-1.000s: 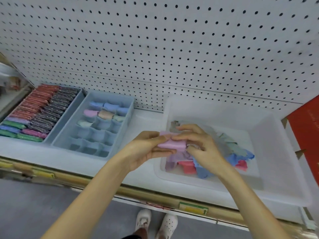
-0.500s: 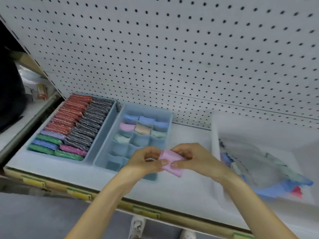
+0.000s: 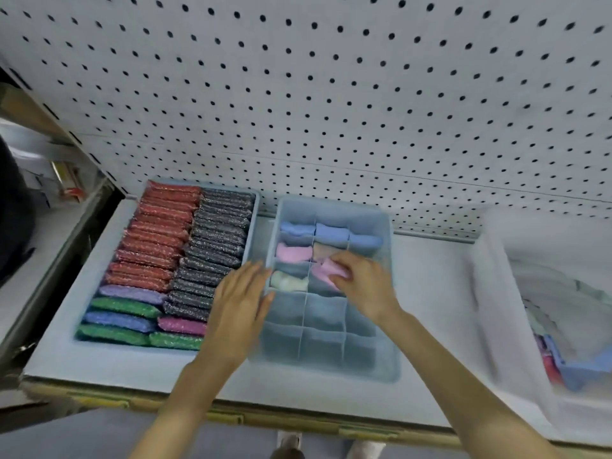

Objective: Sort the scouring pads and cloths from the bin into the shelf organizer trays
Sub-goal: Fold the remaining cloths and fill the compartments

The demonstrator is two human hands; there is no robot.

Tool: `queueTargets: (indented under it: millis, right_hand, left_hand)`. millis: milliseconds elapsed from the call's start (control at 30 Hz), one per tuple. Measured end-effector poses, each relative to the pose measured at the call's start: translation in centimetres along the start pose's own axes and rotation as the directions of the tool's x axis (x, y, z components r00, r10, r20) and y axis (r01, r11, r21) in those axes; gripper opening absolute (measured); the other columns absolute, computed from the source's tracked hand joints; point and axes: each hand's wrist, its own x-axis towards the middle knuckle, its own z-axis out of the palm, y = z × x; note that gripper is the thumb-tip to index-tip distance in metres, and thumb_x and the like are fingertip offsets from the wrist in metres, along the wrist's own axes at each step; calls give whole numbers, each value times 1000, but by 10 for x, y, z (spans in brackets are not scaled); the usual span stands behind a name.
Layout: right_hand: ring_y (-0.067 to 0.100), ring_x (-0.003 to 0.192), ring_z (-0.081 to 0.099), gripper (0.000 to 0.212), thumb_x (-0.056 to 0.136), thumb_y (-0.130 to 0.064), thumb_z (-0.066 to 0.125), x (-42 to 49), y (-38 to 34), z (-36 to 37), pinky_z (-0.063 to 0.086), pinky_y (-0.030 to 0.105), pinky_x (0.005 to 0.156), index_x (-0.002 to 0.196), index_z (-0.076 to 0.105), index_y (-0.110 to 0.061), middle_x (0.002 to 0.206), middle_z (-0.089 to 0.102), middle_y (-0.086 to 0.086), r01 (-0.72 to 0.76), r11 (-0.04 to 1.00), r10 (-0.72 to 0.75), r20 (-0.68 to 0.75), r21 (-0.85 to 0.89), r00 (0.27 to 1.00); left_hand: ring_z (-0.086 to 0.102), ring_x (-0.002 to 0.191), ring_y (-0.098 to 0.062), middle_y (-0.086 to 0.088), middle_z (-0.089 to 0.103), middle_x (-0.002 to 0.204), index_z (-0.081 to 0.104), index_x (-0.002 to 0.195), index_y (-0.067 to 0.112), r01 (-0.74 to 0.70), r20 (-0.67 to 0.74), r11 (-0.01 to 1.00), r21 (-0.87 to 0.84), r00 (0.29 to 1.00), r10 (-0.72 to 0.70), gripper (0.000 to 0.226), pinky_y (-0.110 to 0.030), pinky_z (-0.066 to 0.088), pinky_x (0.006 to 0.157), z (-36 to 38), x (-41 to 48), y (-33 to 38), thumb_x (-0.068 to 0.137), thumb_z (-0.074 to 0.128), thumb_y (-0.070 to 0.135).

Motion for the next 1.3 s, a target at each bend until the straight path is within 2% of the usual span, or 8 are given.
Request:
queueTargets:
  millis: [200,400,533,833,933,1000,1167,1300]
  right_hand:
    - [23,67,66,43,44,-11,83,0,-2,15,51,28,64,85,72,-22,77,71,-2,242,804,-267,34,-543,963]
    - [29,94,59,10,85,-13,54,13,-19,8,33,33,77,83,58,-22,96,67,1,218,837,-64,306,-502,950]
    - [31,86,53,12,90,-17,50,14,-11,4,39,33,73,83,60,-16,84,60,2,91,941,43,383,-325,923]
    - [30,97,61,23,94,-15,52,-2,-1,-8,48,37,85,107,72,-14,104,70,10,16,997,4,250,-76,968]
    - [9,96,61,21,96,-14,55,-19,6,-38,43,12,86,107,72,-10,107,71,-4,-43,985,25,105,167,994]
    - [-1,89,61,18,94,-15,59,-38,21,-65,38,1,80,105,73,-14,102,70,-8,-75,946,84,-15,315,996]
    - [0,68,66,20,91,3,57,-104,95,-141,47,10,71,94,70,-11,92,69,1,-68,812,255,-247,579,935]
    - [-2,74,64,27,88,6,60,-154,187,-197,50,20,76,85,70,-19,82,70,-18,-145,829,366,-327,540,871]
  left_hand:
    - [51,129,-26,-8,63,127,60,129,10,-17,22,987,158,1000,14,46,-42,26,111,6,0,3,100,28,27]
    - [49,131,-26,-7,66,122,59,129,10,-7,23,982,191,1000,3,44,-44,28,110,8,1,5,100,30,26]
    - [49,131,-26,-7,67,119,60,128,9,-17,-7,982,190,1000,19,40,-46,31,110,9,0,4,100,35,24]
    - [49,130,-27,-11,60,130,58,130,11,25,-9,995,99,1000,-25,49,-44,28,111,8,0,6,101,25,33]
    - [45,131,-29,-13,49,141,52,136,11,50,-48,997,-65,997,-53,52,-47,30,111,3,4,25,100,25,38]
    - [42,133,-30,-13,46,144,49,138,12,0,-79,989,-151,997,-12,53,-48,31,111,2,9,57,100,25,40]
    - [29,140,-10,4,33,152,41,145,22,-99,2,870,-482,994,114,62,-30,24,116,23,16,181,94,23,54]
    - [22,143,-2,11,29,155,33,147,29,-131,68,806,-577,976,208,53,-29,21,119,60,8,281,100,27,53]
